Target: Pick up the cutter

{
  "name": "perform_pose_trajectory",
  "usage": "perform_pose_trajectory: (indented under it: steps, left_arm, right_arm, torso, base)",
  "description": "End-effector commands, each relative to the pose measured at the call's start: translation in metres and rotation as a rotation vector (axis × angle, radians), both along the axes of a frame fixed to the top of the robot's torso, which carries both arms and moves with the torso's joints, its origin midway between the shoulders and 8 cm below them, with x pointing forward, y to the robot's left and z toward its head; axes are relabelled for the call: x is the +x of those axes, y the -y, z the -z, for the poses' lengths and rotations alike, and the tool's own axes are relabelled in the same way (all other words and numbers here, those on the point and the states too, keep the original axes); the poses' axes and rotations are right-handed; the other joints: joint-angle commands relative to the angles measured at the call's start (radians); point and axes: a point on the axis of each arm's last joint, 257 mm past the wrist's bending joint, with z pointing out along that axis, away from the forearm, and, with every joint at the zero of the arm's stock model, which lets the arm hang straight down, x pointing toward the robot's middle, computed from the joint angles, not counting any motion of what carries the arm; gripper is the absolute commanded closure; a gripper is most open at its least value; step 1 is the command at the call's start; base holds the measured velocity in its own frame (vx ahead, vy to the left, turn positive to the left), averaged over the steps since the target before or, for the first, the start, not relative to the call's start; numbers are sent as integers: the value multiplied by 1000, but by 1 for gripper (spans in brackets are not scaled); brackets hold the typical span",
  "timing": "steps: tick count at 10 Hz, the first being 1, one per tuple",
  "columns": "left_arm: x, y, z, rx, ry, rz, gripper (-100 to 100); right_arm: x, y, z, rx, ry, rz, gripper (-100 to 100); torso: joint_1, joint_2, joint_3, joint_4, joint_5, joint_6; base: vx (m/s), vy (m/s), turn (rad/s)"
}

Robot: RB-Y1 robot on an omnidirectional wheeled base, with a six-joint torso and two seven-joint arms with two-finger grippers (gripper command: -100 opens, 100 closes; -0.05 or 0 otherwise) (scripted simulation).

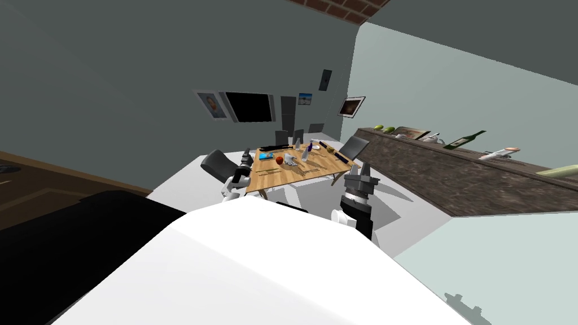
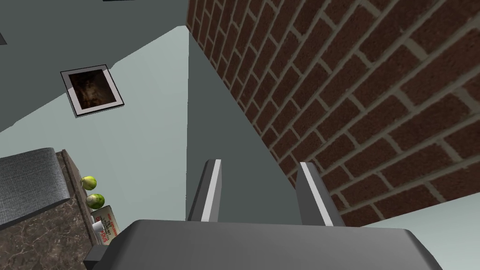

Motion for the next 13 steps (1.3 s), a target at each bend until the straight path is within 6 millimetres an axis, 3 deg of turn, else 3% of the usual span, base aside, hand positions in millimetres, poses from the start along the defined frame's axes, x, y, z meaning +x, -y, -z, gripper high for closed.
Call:
perform_pose_trajectory:
  steps: [1, 3, 6, 8, 13]
  left_arm:
    - [-3, -16, 20, -21, -43, -27, -100]
    - [0, -45, 41, -61, -100, -85, -100]
    - [-2, -61, 66, -94, -153, -120, -100]
    - [-3, -83, 88, -141, -208, -169, -100]
    - [-8, -102, 127, -201, -291, -220, -100]
  right_arm:
    - [0, 0, 0, 0, 0, 0, 0]
    - [0, 0, 0, 0, 0, 0, 0]
    - [0, 0, 0, 0, 0, 0, 0]
    - [0, 0, 0, 0, 0, 0, 0]
    - [0, 0, 0, 0, 0, 0, 0]
  torso:
    - [0, 0, 0, 0, 0, 0]
    - [2, 0, 0, 0, 0, 0]
    - [2, 1, 0, 0, 0, 0]
    - [2, 1, 0, 0, 1, 0]
    - [3, 1, 0, 0, 1, 0]
  base:
    - [11, -26, -24]
    - [12, -23, -70]
    - [7, -14, -31]
    - [9, -15, -81]
    - [7, -6, -46]
